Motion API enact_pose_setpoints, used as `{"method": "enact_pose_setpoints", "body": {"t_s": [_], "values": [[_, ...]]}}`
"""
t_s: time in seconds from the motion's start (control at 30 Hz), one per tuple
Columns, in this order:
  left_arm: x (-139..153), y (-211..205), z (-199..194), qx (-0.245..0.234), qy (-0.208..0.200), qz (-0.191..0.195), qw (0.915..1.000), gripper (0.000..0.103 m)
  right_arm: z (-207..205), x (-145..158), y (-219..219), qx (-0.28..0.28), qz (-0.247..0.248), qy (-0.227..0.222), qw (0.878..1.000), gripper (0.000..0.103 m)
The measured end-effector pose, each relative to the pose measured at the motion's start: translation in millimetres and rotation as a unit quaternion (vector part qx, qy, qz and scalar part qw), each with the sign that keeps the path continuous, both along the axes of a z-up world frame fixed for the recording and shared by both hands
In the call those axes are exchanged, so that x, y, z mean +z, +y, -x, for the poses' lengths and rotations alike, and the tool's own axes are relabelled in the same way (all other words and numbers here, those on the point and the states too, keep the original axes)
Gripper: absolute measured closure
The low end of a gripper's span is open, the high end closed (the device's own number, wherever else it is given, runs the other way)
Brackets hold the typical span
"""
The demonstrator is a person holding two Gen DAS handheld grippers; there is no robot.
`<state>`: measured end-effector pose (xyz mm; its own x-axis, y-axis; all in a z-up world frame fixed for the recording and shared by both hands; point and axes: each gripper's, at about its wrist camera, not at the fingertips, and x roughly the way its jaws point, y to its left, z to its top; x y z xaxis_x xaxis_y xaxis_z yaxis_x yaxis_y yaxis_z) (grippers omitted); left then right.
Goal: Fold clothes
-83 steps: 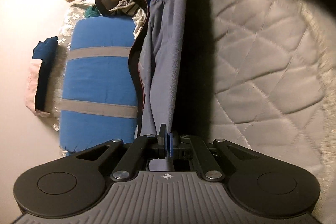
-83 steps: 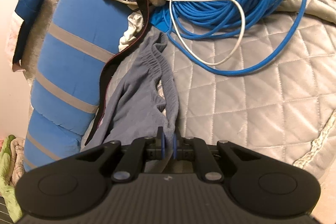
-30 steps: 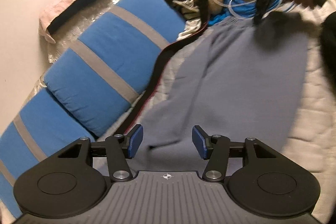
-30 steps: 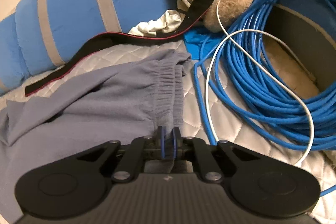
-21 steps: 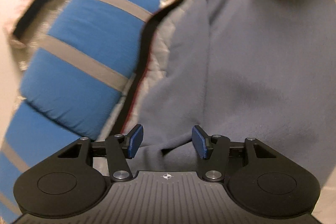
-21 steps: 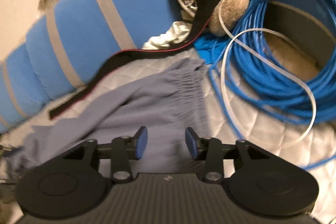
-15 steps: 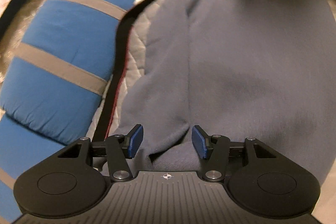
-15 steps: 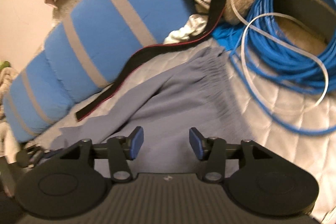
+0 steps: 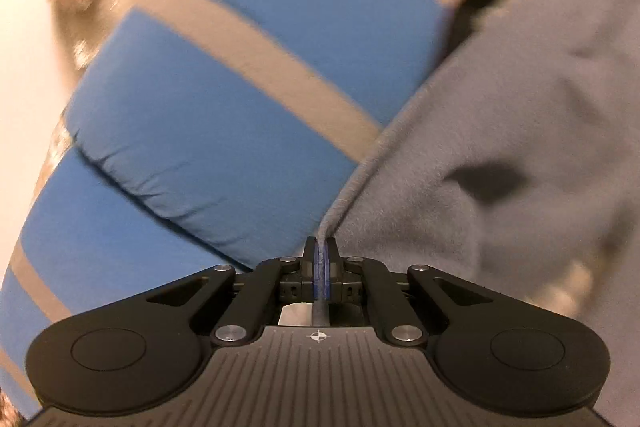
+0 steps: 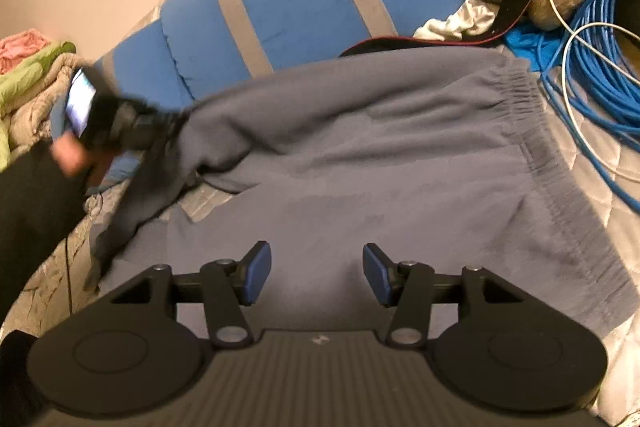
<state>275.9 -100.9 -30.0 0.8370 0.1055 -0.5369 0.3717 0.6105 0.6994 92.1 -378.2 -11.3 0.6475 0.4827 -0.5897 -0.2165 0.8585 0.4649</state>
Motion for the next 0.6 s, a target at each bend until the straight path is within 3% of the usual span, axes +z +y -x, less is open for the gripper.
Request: {"method": "enact_pose_setpoints", "body": {"t_s": [0.13, 0.17, 0.27, 0.37, 0.47, 0.6], "values": [[-22.7, 1.0, -31.2, 0.040, -0.016, -0.002, 0.9991, 0.095, 0.4, -6.0, -2.0, -0.009, -0.006, 0.012, 1.000, 0.038], [-30.6, 0.3, -33.0, 0.047, -0.012, -0.010, 0.9988, 0.089, 0.8, -7.0, -3.5, -0.013, -0.006, 0.014, 1.000, 0.038], [-50.4, -1.5, -27.6, 0.047, -0.023, -0.054, 0.9972, 0.053, 1.3, -8.8, -7.4, -0.020, -0.003, 0.019, 1.000, 0.038], [-43.7, 8.0, -11.0, 0.034, -0.018, -0.017, 0.9991, 0.033, 2.8, -8.5, -9.0, -0.022, 0.004, 0.021, 1.000, 0.037], [-26.6, 14.4, 2.5, 0.029, -0.007, 0.026, 0.9992, 0.032, 6.6, -6.2, -8.2, -0.022, 0.010, 0.019, 1.000, 0.036], [-0.3, 20.5, 40.6, 0.008, -0.003, 0.052, 0.9986, 0.031, 17.8, 3.1, -7.3, -0.023, 0.027, 0.004, 0.999, 0.030]]}}
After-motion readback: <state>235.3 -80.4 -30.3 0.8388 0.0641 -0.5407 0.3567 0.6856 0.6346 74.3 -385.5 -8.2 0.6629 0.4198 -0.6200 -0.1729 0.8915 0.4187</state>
